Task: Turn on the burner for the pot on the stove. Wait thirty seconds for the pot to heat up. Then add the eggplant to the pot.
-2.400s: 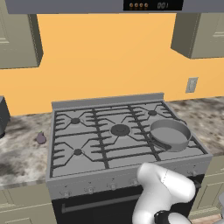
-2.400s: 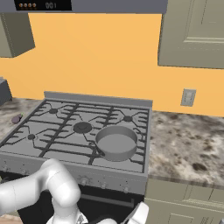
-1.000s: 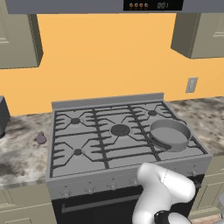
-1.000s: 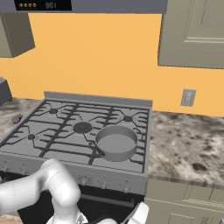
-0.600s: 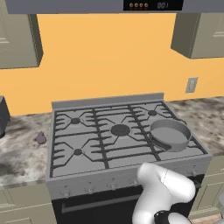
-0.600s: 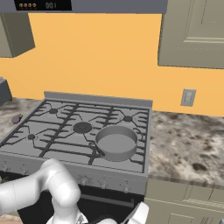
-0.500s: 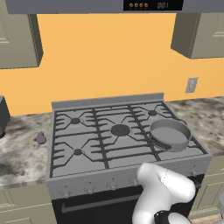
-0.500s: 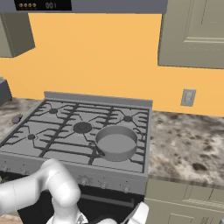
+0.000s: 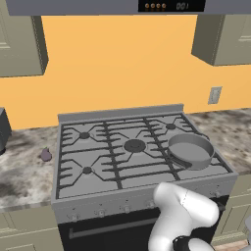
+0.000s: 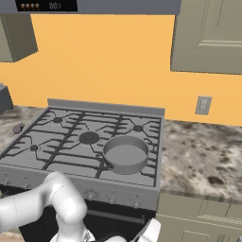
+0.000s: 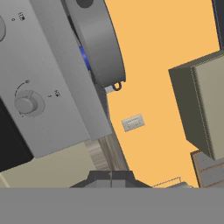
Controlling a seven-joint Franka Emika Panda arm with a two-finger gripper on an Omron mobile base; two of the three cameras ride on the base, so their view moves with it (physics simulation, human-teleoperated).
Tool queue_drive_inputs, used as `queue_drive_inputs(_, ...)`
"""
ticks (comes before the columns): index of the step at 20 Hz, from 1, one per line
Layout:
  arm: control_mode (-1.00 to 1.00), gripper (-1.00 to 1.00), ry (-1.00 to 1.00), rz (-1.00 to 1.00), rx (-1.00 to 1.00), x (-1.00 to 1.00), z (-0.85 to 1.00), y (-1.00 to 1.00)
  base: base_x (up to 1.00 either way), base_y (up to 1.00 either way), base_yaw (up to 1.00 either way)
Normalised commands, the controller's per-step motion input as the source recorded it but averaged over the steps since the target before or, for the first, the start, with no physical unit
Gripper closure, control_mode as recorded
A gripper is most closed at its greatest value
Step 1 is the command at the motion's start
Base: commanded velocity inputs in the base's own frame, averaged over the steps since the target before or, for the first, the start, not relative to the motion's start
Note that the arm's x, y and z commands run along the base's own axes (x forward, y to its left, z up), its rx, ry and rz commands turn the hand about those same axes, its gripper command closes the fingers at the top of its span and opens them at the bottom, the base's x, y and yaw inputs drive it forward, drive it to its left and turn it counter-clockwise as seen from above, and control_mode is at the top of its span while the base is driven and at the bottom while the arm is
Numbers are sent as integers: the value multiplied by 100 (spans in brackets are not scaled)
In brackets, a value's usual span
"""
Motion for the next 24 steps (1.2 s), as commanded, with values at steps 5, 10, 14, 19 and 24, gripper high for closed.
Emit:
queue_drive_inputs(5, -100, 100, 0, 0, 0, 0, 0, 0, 0, 0, 0)
queue_drive_inputs(10, -100, 100, 0, 0, 0, 0, 0, 0, 0, 0, 0)
queue_drive_inputs(14, -100, 100, 0, 0, 0, 0, 0, 0, 0, 0, 0)
queue_drive_inputs(19, -100, 100, 0, 0, 0, 0, 0, 0, 0, 0, 0)
queue_drive_inputs(24, -100, 100, 0, 0, 0, 0, 0, 0, 0, 0, 0)
